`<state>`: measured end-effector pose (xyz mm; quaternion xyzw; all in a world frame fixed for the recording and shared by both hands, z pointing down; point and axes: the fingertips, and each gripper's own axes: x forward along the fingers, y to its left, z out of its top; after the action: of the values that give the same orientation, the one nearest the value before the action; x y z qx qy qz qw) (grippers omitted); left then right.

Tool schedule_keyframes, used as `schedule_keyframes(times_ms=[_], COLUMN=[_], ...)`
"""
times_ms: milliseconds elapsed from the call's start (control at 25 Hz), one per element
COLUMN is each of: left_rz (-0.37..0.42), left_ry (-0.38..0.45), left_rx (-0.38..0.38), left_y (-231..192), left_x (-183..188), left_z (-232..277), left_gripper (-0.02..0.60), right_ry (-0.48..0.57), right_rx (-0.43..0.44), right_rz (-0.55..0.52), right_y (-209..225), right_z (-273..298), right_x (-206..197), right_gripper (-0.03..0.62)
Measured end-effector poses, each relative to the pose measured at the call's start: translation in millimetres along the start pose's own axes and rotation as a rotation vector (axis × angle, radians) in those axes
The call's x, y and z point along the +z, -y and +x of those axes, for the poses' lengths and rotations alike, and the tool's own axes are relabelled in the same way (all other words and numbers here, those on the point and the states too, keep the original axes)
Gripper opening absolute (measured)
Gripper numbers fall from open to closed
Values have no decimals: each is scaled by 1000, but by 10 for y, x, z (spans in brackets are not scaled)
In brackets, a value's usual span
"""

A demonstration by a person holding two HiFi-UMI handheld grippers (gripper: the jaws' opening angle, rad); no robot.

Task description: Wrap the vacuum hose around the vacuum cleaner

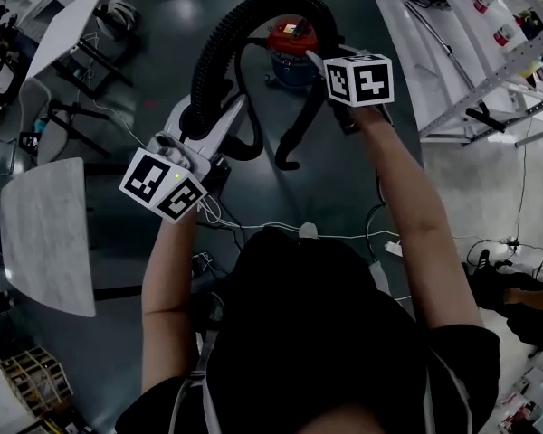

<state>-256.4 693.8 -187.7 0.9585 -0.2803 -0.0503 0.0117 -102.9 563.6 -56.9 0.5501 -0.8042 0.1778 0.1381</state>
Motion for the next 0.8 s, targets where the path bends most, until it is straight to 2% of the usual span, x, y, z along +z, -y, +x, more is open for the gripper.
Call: schedule_keyframes(times_ms=[200,480,800], left_rz=[-10,-15,-85], left_ry=[26,15,-16], left_rx=[76,78,3], left_y=[-208,-402,-677], left_x=[-59,-295,-580], left_z=[42,167,453], left_gripper=[154,196,236], right_ry=[9,43,52], right_rx=[-11,-77,-113], right_rz=[51,71,65], right_y=[79,284,429], right_z=[-56,-87,97], right_x=[53,203,511], right_gripper=[169,172,173])
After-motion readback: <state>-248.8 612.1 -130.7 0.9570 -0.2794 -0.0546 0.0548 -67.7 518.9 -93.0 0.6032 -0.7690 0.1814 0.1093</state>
